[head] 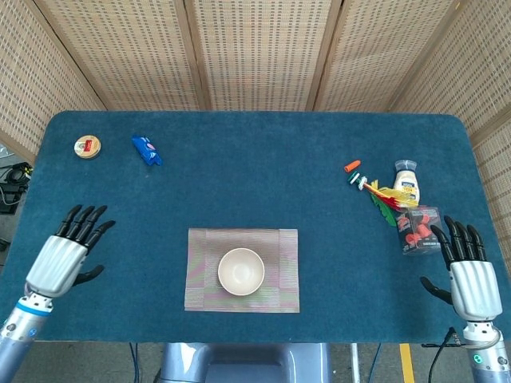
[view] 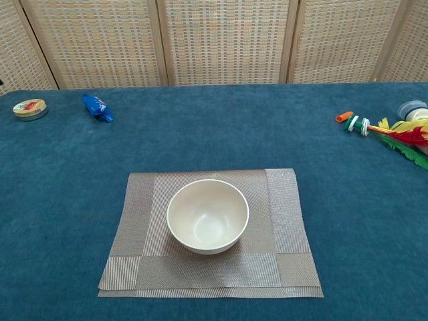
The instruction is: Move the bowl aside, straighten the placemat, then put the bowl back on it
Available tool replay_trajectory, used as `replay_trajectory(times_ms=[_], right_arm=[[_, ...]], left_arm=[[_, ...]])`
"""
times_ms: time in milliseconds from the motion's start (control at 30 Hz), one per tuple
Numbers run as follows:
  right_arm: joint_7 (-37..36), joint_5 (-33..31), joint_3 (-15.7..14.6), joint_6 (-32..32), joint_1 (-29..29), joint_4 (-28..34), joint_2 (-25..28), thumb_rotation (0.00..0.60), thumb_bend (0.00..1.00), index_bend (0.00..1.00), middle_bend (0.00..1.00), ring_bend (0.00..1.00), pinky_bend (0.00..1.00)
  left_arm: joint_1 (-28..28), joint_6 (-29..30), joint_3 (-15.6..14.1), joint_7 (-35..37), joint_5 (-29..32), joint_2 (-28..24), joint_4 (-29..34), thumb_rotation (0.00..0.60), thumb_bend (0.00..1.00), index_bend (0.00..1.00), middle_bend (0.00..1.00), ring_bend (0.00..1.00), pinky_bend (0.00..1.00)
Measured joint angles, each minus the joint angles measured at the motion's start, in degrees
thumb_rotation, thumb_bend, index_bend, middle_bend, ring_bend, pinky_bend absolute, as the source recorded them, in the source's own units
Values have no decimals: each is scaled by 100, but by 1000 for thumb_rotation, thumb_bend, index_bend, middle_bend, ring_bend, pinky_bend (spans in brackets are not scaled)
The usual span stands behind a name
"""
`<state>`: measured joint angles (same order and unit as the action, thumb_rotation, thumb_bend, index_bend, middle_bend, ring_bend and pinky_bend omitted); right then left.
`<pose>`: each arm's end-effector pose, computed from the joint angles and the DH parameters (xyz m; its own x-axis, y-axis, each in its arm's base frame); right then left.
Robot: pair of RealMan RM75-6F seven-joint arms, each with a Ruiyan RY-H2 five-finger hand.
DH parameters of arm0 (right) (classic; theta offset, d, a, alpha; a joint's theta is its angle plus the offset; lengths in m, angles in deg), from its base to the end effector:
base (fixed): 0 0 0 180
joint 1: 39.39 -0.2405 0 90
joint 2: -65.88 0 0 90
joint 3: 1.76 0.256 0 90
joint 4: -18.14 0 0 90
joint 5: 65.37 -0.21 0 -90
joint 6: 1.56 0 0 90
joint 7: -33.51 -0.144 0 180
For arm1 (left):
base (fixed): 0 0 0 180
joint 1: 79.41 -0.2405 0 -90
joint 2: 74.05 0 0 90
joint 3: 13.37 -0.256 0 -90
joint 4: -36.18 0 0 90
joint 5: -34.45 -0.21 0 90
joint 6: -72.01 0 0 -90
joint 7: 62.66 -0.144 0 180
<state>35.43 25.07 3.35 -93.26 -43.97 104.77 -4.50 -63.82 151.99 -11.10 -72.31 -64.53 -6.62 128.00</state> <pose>-0.3020 -0.1864 0.1495 0.4078 0.1515 0.9004 -0.9041 -0.0709 0.4214 -0.2457 0.2235 0.1164 0.5344 -0.0407 0.8442 0.7664 -0.3978 -0.5043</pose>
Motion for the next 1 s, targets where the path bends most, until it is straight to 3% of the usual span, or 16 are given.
replay_trajectory(times_ms=[200, 633, 800, 1000], right_arm=[[-196, -89, 45, -6, 21, 28, 82, 600, 156, 156, 0, 0, 74], [-539, -218, 87, 124, 2, 13, 188, 600, 156, 161, 0, 0, 81], [-601, -234, 94, 135, 0, 5, 199, 600, 157, 160, 0, 0, 80], [-707, -265, 122, 111, 13, 11, 228, 600, 156, 160, 0, 0, 82]], left_arm=[[516, -638, 122, -456, -158, 263, 385, 600, 135, 344, 0, 0, 0], [1444, -2152, 423, -1940, 512, 1356, 855, 600, 196, 355, 0, 0, 0], [1625, -2484, 400, -2463, 866, 1719, 811, 600, 196, 431, 0, 0, 0], [1690, -2590, 215, -2823, 1080, 1926, 618, 600, 197, 432, 0, 0, 0]])
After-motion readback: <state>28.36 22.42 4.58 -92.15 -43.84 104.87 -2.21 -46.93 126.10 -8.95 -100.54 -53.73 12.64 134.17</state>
